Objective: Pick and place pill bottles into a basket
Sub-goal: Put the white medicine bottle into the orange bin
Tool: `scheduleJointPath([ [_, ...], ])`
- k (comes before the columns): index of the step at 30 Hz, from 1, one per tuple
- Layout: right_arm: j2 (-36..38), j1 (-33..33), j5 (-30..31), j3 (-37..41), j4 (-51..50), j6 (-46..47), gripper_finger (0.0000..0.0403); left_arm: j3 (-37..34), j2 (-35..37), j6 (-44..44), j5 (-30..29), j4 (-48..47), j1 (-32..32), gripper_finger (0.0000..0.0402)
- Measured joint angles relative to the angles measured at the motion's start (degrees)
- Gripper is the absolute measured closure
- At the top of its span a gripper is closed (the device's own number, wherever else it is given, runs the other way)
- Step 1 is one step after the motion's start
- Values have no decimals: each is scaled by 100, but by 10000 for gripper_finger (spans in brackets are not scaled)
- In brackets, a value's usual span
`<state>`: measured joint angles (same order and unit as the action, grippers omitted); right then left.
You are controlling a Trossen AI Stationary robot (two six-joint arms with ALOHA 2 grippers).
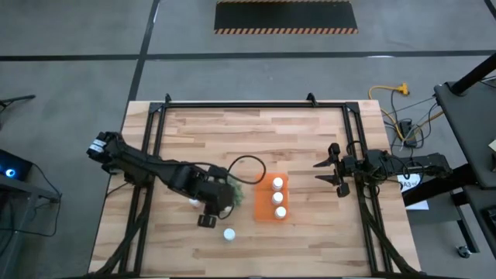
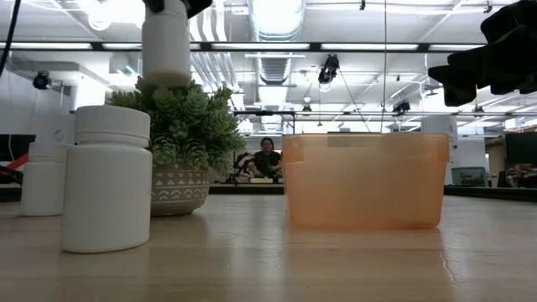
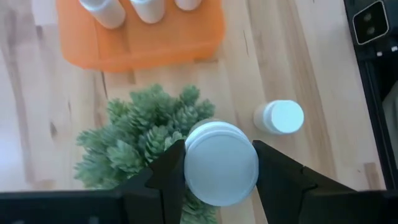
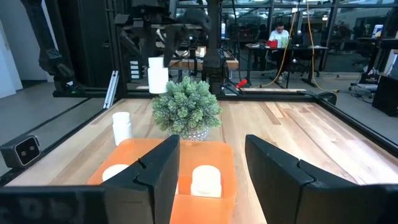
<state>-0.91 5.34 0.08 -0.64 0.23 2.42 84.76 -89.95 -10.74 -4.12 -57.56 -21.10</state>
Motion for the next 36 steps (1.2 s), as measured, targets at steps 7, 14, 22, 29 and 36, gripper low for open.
scheduleJointPath([
  [7, 0, 0, 1, 0, -1, 15, 229, 182, 0, 323, 69, 0, 301, 259],
  [14, 0, 0, 0, 0, -2, -2, 232, 327, -123, 601, 92, -40, 589, 259],
  [22, 2, 0, 5, 2, 3, 14, 231, 1224, -798, 1252, 307, -72, 841, 259],
  [29, 4, 0, 4, 2, -2, 1, 229, 2352, -1753, 1663, 359, -630, 1052, 259],
  [36, 4, 0, 0, 2, 0, 5, 232, 2950, -2500, 2104, 367, -801, 1228, 259],
])
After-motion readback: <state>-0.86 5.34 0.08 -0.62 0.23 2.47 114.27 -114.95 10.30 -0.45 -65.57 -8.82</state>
